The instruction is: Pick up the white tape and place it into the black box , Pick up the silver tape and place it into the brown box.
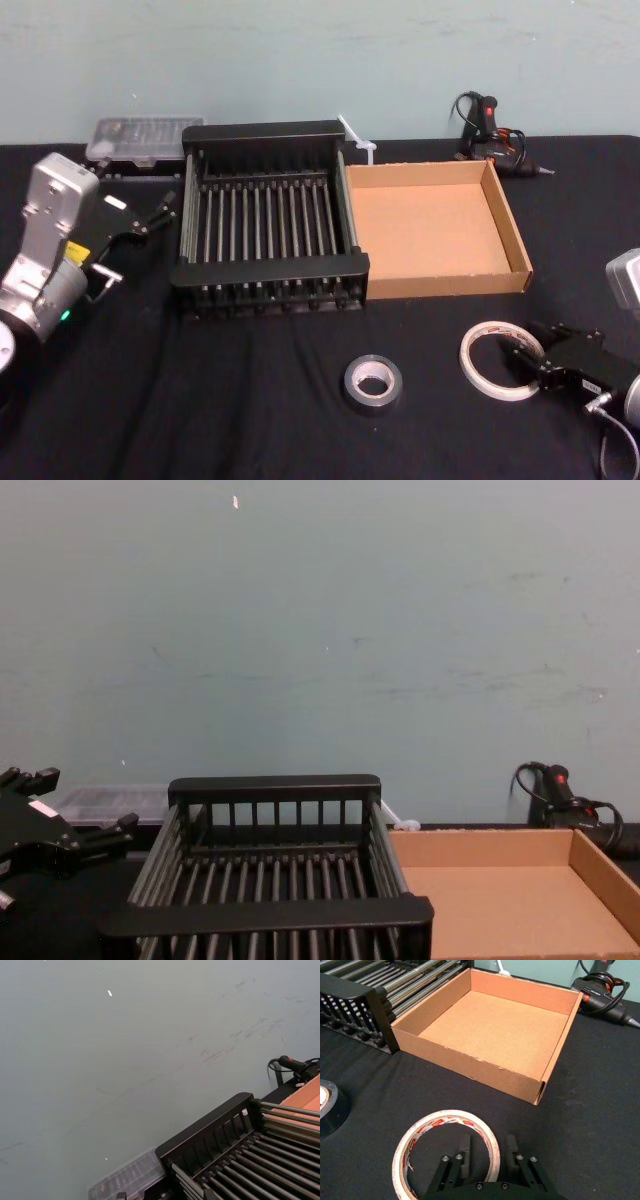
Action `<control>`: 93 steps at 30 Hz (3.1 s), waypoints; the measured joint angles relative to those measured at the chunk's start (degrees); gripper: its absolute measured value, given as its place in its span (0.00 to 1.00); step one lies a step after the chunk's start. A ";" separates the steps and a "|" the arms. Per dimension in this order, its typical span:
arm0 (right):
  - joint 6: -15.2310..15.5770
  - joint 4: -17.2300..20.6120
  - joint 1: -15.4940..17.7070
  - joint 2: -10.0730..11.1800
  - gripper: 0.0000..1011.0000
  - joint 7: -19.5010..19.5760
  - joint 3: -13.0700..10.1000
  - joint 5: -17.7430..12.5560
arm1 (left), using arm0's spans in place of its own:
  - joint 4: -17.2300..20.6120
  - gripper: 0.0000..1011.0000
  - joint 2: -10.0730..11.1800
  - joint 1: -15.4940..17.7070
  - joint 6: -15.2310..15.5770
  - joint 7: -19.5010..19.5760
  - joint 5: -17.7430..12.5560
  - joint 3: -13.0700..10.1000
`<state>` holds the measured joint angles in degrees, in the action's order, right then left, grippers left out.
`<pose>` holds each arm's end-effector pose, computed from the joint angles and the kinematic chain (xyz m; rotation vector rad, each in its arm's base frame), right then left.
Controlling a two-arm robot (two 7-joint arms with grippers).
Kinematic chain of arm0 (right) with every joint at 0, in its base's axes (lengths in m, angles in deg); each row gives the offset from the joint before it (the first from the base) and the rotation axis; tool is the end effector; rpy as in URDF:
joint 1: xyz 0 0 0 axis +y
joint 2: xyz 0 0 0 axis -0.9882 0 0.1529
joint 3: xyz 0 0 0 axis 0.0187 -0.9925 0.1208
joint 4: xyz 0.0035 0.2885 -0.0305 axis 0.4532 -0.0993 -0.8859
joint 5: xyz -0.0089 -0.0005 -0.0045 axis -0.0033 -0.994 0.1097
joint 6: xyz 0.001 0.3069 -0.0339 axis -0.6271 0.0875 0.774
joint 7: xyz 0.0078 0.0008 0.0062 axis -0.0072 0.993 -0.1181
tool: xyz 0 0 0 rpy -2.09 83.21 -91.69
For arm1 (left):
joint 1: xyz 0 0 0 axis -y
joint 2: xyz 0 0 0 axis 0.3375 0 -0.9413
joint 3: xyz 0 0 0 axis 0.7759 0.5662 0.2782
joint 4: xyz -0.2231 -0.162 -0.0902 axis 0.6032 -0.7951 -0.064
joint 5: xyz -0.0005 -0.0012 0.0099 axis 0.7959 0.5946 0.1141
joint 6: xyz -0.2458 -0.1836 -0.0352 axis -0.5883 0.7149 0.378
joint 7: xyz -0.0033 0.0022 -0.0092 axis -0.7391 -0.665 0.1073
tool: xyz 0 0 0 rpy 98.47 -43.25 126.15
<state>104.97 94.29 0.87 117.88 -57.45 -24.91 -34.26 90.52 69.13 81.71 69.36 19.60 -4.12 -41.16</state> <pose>0.2742 -0.1038 -0.3082 -0.4580 0.2400 -1.0199 0.3581 0.0827 -0.3022 0.3044 -0.2850 1.2479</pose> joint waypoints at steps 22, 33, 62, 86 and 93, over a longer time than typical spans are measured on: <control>0.00 0.00 0.00 0.00 0.08 0.00 0.00 -0.05 | 0.00 0.99 0.00 0.00 0.00 0.00 0.00 0.00; -1.09 0.60 0.28 0.50 0.08 -1.50 0.00 0.37 | 0.00 0.99 0.00 0.00 0.00 0.00 0.00 0.00; -1.65 1.64 -10.02 0.02 0.08 -2.88 2.98 2.81 | 0.00 0.99 0.00 0.00 0.00 0.00 0.00 0.00; -2.04 -8.67 -27.11 -7.83 0.08 -7.25 11.18 7.19 | 0.00 0.99 0.00 0.00 0.00 0.00 0.00 0.00; -2.31 -11.57 -30.85 -9.94 0.08 -8.67 13.78 7.64 | 0.00 0.99 0.00 0.00 0.00 0.00 0.00 0.00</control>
<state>102.67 82.73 -29.97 107.94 -66.12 -11.13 -26.63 90.52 69.13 81.71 69.36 19.60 -4.12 -41.16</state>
